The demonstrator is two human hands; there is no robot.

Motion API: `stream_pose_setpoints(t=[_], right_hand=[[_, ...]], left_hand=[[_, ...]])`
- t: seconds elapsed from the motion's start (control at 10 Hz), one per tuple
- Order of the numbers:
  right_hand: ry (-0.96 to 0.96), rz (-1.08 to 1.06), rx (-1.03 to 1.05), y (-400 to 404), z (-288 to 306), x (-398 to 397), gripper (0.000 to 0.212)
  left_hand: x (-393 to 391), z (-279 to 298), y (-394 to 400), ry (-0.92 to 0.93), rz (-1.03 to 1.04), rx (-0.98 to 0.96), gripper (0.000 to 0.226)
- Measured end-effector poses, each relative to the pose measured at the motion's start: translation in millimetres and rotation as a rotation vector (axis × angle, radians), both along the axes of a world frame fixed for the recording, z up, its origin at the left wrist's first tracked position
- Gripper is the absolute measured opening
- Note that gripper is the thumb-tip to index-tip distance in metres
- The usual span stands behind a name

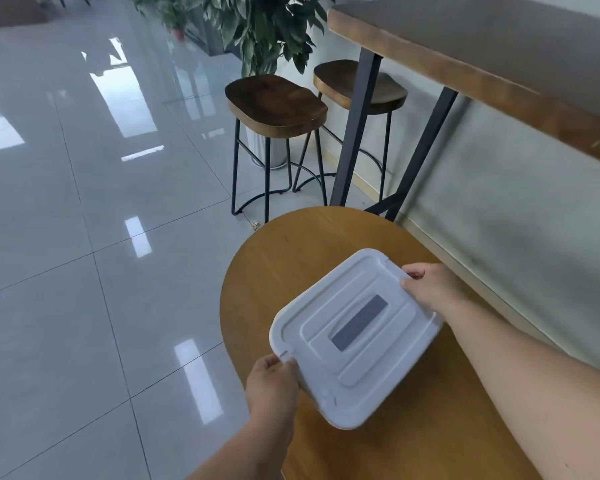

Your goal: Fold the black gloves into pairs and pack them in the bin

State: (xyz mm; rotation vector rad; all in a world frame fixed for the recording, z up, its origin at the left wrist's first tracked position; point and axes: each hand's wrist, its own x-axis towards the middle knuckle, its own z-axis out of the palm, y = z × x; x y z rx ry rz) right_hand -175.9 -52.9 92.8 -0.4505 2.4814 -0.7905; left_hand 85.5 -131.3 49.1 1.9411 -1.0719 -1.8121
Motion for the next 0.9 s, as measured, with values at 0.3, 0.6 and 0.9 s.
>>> stream_pose_setpoints(t=[0.3,0.6,0.9], right_hand=[[0.039,-0.012,0.0,2,-12,-5,0.033],[0.075,-0.004,0.059,0,-27,-12,0.032],[0.26,0.103,0.016,-12,2,26,0.033]], left_hand=[[-3,-5,-5,0.005,-0.028,-0.063,0.013],[-7,-15,-11,-0.034,-0.091,-0.099,0.016],[-41,50,-39,-0.102,-0.418,-0.529,0.024]])
